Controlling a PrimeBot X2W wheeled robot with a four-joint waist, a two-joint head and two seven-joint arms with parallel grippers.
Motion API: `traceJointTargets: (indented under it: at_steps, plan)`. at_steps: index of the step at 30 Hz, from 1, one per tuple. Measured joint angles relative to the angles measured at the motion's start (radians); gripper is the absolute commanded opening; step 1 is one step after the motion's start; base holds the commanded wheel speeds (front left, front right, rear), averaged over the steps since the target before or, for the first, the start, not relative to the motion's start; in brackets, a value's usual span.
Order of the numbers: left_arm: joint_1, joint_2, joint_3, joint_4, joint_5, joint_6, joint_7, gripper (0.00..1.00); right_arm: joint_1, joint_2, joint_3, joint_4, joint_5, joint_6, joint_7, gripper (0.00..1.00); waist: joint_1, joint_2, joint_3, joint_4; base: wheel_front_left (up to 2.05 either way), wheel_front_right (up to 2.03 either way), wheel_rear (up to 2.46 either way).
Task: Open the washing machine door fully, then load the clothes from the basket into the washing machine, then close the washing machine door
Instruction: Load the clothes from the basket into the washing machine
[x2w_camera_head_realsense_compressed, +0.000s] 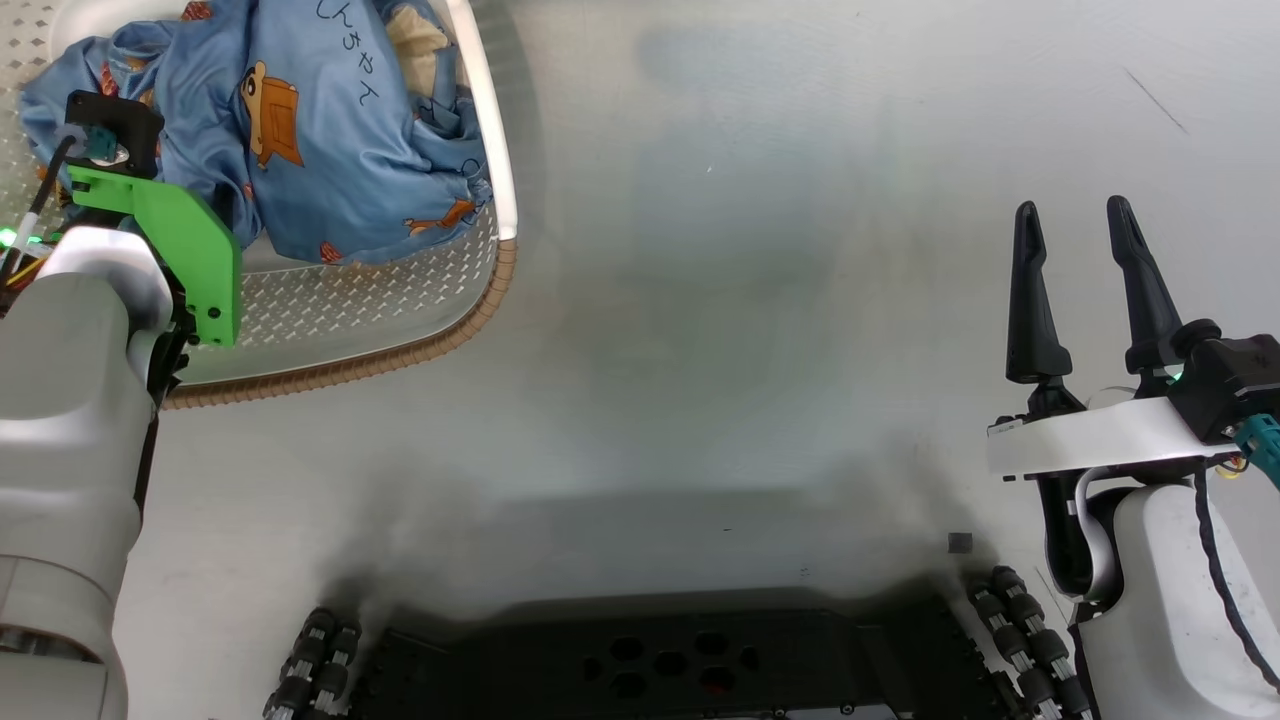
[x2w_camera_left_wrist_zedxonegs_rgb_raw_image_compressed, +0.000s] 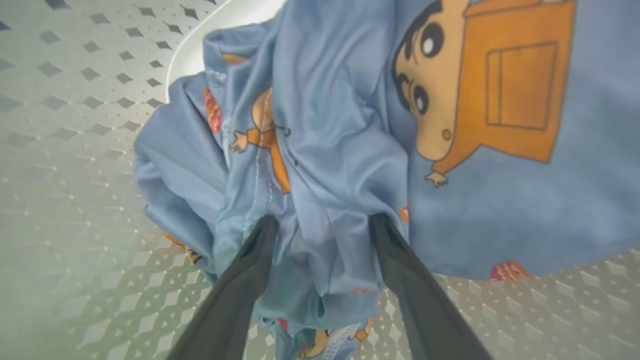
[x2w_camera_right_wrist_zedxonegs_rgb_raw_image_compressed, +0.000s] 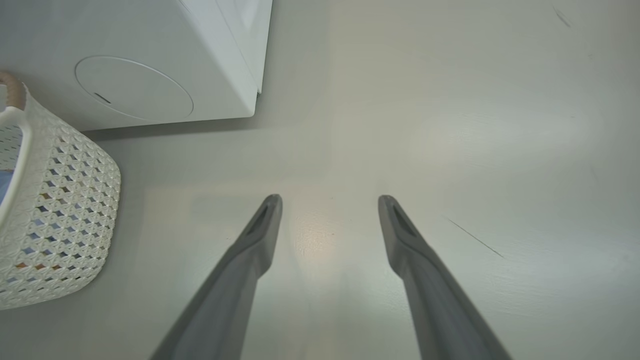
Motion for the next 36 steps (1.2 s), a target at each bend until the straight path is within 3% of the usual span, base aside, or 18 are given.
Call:
traceJointTargets:
  at_steps: [4,5,8,18,36]
  plan:
    - [-0.003,-0.001,0.002,0.032,0.000,0.000,0.024,0.97,0.000,0.001,0.003,-0.001,0.001,0.000,0.000,1.00,0.0000,0.0000,-0.002,-0.007,0.00,0.00,0.00]
    - [-0.002,-0.002,0.004,0.043,-0.001,0.000,0.033,0.78,0.000,0.001,0.003,-0.001,0.001,0.000,0.000,1.00,0.0000,0.0000,-0.004,-0.008,0.00,0.00,0.00]
    - [-0.001,-0.004,0.013,0.063,-0.004,0.000,0.039,0.00,0.000,0.001,0.003,-0.003,0.001,0.000,0.000,1.00,0.0000,0.0000,-0.011,-0.011,0.00,0.00,0.00]
    - [0.008,-0.040,0.026,0.071,-0.047,-0.001,-0.007,0.00,0.002,0.003,-0.026,-0.012,0.002,-0.007,0.000,1.00,0.0000,0.0000,-0.058,-0.012,0.00,0.00,0.00]
    - [0.142,-0.143,0.063,0.018,-0.177,-0.001,-0.237,0.00,-0.021,-0.037,-0.083,0.027,-0.007,0.011,0.000,1.00,0.0000,-0.0001,-0.223,0.053,0.00,0.00,0.00]
